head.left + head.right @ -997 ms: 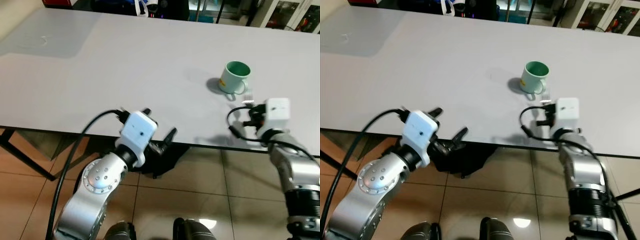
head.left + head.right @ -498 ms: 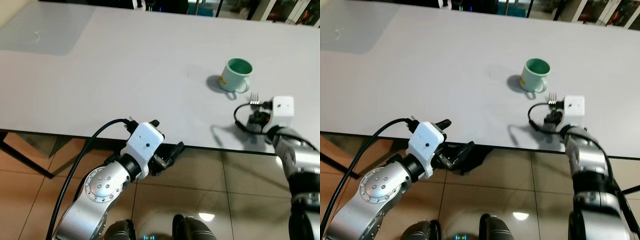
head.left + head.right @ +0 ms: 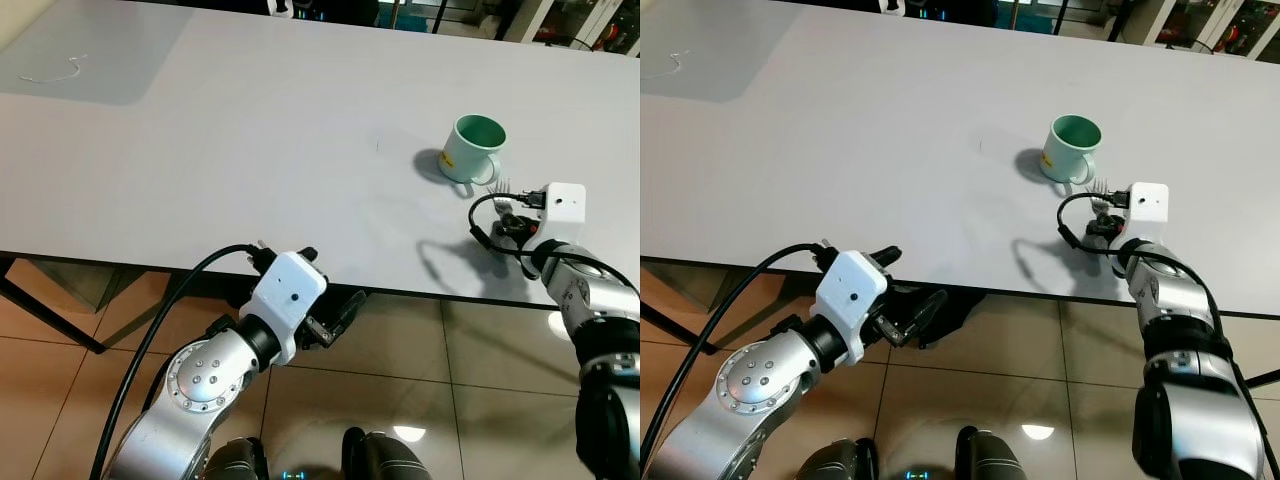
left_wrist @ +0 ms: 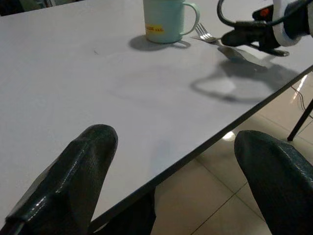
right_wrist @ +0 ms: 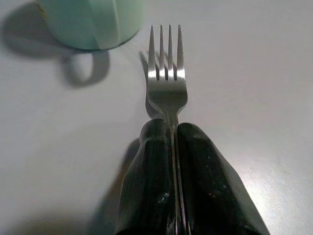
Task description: Setting the table
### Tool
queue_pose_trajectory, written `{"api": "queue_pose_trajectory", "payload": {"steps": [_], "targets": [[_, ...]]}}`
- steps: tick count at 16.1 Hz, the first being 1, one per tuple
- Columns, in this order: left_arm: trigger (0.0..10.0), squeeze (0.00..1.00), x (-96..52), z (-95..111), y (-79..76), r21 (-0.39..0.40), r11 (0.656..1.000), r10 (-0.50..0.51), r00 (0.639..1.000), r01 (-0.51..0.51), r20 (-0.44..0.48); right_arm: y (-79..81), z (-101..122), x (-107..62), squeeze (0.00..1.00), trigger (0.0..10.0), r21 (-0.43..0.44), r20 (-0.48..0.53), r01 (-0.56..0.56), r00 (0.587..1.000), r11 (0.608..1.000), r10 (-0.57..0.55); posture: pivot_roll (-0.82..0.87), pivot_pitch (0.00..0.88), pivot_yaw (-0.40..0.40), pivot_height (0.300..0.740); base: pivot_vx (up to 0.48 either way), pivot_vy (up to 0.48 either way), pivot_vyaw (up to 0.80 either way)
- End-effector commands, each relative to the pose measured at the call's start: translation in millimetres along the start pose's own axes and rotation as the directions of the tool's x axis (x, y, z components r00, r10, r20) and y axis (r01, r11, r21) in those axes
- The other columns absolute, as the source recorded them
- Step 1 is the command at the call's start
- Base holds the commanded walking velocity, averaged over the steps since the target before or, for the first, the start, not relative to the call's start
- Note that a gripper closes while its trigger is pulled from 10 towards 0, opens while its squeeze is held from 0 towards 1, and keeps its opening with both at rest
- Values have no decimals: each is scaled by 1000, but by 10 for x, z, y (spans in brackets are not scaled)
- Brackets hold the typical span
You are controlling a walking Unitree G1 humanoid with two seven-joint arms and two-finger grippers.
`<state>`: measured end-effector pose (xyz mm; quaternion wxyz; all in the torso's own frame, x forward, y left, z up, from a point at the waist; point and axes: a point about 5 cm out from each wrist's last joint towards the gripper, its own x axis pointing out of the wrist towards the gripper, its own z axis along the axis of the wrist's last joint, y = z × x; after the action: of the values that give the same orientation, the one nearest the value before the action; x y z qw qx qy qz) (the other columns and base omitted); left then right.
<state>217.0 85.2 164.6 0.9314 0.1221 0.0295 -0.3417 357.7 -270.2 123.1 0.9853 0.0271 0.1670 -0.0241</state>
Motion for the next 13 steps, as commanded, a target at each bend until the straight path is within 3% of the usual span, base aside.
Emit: {"api": "queue_pose_trajectory", "payload": {"steps": [1, 7, 8, 13], "targets": [[10000, 0, -15, 34, -56, -3, 1000, -30, 999, 30, 14, -82, -39, -16, 0, 10000, 6, -20, 11, 1000, 1000, -11, -35, 197, -69, 740, 0, 0, 0], [10000, 0, -18, 59, -119, -12, 998, -57, 998, 57, 20, -54, -62, 29, 0, 10000, 85, -30, 9, 1000, 996, -7, -30, 199, -74, 740, 0, 0, 0], [10000, 0, -21, 60, -117, -12, 998, -55, 998, 55, 19, -52, -63, 32, 984, 10000, 96, -30, 7, 1000, 995, -5, -30, 199, -74, 740, 0, 0, 0], [10000, 0, -13, 78, -110, -8, 999, -50, 999, 51, 20, -67, -51, 35, 1000, 10000, 101, -22, 8, 1000, 995, -6, -31, 195, -70, 740, 0, 0, 0]]}}
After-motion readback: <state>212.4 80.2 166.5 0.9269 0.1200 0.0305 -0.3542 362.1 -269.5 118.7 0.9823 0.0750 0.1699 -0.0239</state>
